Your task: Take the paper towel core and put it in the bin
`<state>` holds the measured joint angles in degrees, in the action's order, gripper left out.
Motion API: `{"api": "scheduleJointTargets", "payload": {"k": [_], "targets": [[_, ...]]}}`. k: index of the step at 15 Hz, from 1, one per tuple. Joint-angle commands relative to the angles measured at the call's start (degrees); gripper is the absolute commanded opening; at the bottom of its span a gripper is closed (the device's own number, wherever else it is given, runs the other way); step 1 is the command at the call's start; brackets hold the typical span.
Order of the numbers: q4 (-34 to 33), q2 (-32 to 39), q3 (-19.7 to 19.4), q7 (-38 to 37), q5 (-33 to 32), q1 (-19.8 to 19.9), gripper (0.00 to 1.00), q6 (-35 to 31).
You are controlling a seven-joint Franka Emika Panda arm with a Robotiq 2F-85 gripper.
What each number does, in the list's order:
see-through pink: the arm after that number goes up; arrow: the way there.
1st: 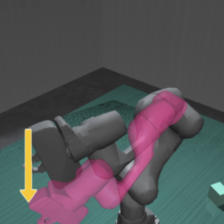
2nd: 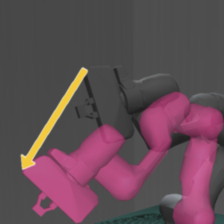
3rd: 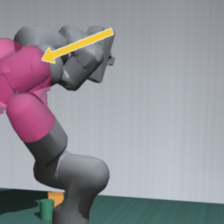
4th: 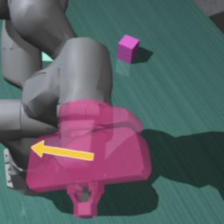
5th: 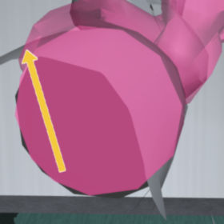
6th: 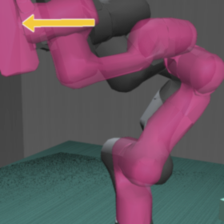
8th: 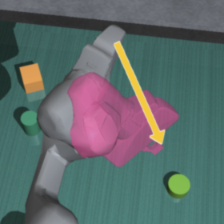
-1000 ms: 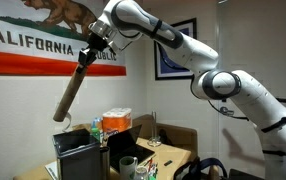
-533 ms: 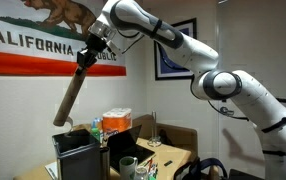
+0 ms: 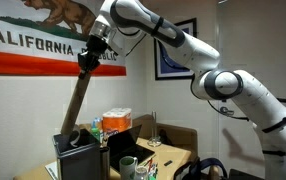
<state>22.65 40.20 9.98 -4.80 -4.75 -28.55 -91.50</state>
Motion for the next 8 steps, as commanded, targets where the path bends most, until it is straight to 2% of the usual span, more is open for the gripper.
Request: {"api": "scheduleJointTargets", "payload": {"k": [1,2,3,4,5,8], "targets": [[1.99,-2.18,0.07,-4.02,0.72,0.35,0.02,3.95],[1.89,-2.09,0.08,-4.82,0.73,0.35,0.02,4.57],[-3.4,0.82,-1.47,-5.11,1.8,-0.58,0.02,7.34],[1.1,-1.5,0.22,-6.05,1.27,0.65,0.02,5.91],[-3.96,1.42,-1.31,-6.24,2.51,-0.06,0.02,8.41],[-1.21,0.49,-1.56,-7.37,3.88,0.93,0.02,8.2]]}}
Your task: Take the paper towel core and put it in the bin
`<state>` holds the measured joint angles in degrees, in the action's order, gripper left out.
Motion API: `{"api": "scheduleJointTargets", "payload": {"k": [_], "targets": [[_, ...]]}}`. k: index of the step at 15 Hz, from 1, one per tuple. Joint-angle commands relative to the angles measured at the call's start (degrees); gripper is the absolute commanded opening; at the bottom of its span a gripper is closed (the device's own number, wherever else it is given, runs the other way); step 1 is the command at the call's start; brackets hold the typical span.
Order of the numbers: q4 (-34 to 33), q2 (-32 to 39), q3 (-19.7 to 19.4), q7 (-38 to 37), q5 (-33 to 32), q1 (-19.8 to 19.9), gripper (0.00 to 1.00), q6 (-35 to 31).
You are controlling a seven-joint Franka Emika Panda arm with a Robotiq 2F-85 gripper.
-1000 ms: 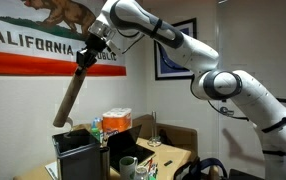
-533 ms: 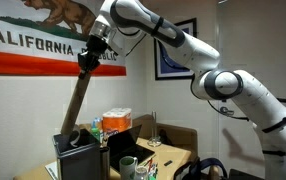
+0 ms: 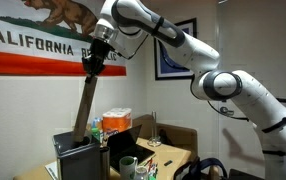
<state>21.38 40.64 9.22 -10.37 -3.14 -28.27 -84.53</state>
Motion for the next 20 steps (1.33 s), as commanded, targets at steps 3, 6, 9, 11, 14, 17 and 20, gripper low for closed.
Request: {"api": "scheduleJointTargets", "payload": {"k": [3,6,9,11,14,17,20], "targets": [[-0.3,1.04,-0.92,-1.49,2.88,1.56,0.02,1.0],[-0.43,2.18,-0.57,-1.26,4.38,2.84,0.02,0.84],[-0.45,3.13,-0.58,-0.56,5.43,3.8,0.27,0.87],[-0.49,3.59,-0.69,-0.25,5.6,4.14,0.35,0.94],[-0.5,4.14,-0.79,0.09,5.62,4.42,0.57,1.03],[-0.52,4.45,-0.91,0.53,5.39,4.5,0.81,1.19],[-0.61,4.45,-1.07,0.95,5.11,4.49,0.99,1.14]]}}
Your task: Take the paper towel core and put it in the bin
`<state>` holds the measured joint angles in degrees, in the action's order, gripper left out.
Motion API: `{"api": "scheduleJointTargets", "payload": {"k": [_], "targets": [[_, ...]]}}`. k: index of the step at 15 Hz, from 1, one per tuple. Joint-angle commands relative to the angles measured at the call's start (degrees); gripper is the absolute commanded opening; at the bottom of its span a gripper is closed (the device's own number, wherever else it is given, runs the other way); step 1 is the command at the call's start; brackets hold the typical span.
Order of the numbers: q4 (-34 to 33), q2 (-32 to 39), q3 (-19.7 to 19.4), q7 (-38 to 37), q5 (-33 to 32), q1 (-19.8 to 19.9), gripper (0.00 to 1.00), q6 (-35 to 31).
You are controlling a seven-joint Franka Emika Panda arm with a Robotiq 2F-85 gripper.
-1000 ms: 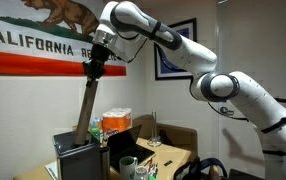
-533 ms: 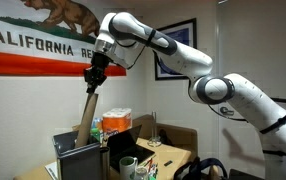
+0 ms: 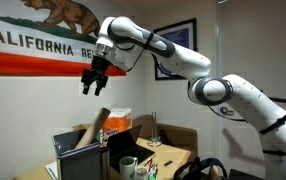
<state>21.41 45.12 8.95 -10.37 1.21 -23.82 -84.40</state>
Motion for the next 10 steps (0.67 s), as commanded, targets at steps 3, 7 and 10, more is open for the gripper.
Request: {"api": "scheduleJointTargets", "payload": {"k": [3,7,10], "targets": [[-0.52,-0.45,-1.33,1.52,-0.01,-0.2,1.0,1.36],[0.18,-1.8,-2.7,1.56,-1.24,-0.18,1.0,3.32],[0.79,-3.12,-3.76,1.66,-1.97,-0.08,1.0,6.05]]}}
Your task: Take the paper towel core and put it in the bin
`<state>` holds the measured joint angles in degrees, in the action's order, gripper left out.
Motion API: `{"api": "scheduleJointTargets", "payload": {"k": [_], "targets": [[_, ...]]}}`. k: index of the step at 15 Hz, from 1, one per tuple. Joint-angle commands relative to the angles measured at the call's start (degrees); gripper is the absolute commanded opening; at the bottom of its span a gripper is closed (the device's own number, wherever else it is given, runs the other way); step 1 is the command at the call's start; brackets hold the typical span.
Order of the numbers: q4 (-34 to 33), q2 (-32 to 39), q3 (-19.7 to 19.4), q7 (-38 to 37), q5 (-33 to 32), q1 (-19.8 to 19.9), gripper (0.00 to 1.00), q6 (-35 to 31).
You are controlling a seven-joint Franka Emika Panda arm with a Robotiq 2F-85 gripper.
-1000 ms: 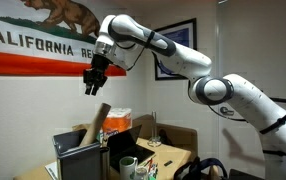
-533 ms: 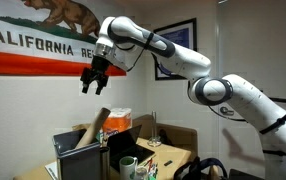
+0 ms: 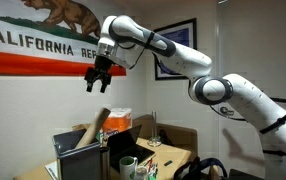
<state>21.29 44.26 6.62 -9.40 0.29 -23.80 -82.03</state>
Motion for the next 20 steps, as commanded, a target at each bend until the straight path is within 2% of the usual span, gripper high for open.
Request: {"api": "scheduleJointTargets", "payload": {"k": [1,13,17,18,20], "targets": [[0.93,-2.66,-1.77,0.61,-1.17,-0.09,1.0,4.78],[0.96,-8.11,-3.48,-2.34,-3.29,-1.18,1.0,17.16],[0.98,-9.16,-4.3,-3.79,-5.21,-3.41,1.0,19.24],[0.53,-7.96,-3.02,-2.37,-3.32,-1.67,1.0,17.29],[0.49,-7.98,-3.03,-2.32,-3.61,-2.04,1.0,17.36]]}}
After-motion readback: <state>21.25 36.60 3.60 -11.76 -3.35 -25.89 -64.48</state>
